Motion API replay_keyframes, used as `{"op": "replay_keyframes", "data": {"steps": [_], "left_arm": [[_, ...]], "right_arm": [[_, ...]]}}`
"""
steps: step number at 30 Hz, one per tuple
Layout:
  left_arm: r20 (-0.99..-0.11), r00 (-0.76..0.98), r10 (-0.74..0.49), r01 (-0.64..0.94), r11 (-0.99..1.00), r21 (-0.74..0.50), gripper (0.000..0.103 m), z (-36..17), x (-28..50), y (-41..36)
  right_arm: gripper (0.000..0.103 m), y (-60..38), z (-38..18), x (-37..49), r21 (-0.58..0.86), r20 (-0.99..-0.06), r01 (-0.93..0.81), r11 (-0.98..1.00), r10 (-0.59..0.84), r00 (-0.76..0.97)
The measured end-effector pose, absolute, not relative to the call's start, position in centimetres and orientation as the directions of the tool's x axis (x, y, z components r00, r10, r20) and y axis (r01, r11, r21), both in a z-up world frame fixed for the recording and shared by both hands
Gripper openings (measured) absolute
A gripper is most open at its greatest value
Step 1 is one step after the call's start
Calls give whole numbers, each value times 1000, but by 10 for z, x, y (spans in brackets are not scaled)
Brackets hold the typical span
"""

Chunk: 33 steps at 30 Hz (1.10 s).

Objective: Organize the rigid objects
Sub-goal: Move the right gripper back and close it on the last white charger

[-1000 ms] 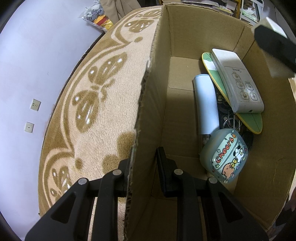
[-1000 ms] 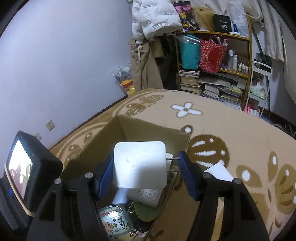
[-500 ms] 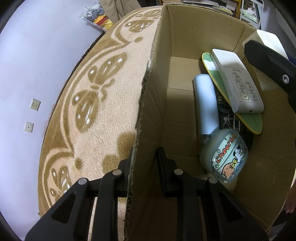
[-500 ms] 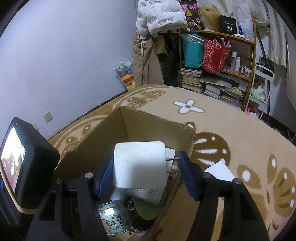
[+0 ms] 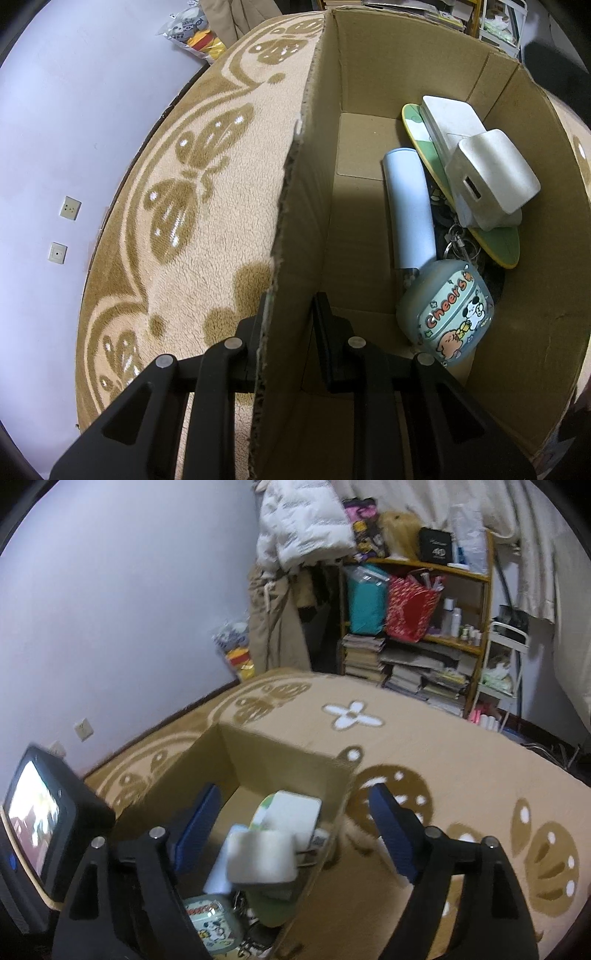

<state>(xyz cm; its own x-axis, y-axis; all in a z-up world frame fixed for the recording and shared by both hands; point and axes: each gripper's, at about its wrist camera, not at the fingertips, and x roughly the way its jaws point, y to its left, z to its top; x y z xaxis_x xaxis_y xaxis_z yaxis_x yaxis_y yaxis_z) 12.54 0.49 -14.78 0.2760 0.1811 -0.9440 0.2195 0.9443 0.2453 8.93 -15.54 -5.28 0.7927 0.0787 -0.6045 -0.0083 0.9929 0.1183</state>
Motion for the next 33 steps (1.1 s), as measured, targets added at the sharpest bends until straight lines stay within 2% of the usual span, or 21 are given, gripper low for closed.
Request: {"op": "replay_keyframes", "data": {"steps": [15, 33], "left_arm": [[-943, 274, 187, 222, 942, 251, 21, -148, 127, 5], [-940, 279, 196, 229, 937, 264, 21, -148, 125, 3]], "right_arm": [[89, -239, -77, 107, 150, -641, 234, 961, -86, 762], [89, -261, -153, 118, 136, -769, 276, 951, -74, 635]]}}
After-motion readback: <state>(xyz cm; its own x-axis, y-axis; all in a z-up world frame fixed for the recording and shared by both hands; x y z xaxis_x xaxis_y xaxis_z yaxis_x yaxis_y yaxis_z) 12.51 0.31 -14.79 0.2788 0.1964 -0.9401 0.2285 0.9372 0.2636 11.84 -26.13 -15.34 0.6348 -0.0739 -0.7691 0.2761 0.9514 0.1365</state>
